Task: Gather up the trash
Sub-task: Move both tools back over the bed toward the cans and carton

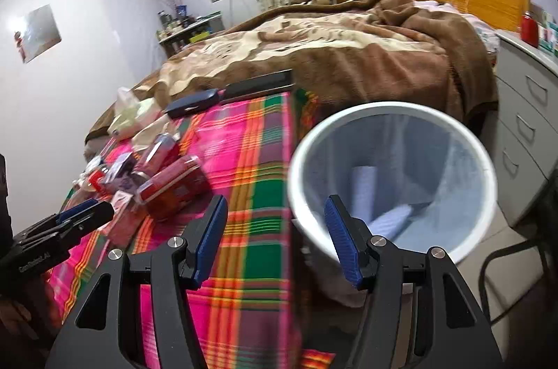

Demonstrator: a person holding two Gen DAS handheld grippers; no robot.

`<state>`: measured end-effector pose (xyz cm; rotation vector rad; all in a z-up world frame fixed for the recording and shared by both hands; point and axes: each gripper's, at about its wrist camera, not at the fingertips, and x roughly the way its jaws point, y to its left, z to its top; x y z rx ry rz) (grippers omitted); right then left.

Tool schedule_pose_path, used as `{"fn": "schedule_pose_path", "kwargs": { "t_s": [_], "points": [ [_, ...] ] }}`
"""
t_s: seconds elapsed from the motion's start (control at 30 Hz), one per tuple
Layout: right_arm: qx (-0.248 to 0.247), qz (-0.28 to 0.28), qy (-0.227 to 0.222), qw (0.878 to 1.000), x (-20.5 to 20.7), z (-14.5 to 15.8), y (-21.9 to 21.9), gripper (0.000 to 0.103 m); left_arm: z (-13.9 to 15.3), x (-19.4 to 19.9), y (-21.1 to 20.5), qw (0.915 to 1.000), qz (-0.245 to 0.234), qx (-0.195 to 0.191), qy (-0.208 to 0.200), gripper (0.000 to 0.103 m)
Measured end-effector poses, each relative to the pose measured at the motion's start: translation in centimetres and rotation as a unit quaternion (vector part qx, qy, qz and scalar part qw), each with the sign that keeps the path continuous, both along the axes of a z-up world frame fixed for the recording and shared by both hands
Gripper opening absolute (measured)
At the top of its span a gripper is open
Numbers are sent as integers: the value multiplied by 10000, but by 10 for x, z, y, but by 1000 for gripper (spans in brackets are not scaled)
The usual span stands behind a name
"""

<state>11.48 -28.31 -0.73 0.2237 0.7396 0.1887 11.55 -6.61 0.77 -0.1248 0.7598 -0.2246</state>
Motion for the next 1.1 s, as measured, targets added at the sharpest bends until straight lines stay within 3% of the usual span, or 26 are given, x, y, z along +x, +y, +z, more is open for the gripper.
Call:
{"fn": "schedule_pose_path", "kwargs": {
  "t_s": [0.33,0.63,0.9,1.1],
  "points": [
    [60,247,76,9996,5,-10,46,59,-28,-5,59,9991,381,-66,200,57],
    [-70,360,165,9992,19,-10,79,59,-58,19,61,9981,170,-208,562,60],
    [75,163,277,9995,41,-10,101,59,-62,26,67,9985,144,-187,496,60],
    [-55,78,441,9990,55,-17,114,60,-62,24,75,9981,132,-387,465,60]
  ]
}}
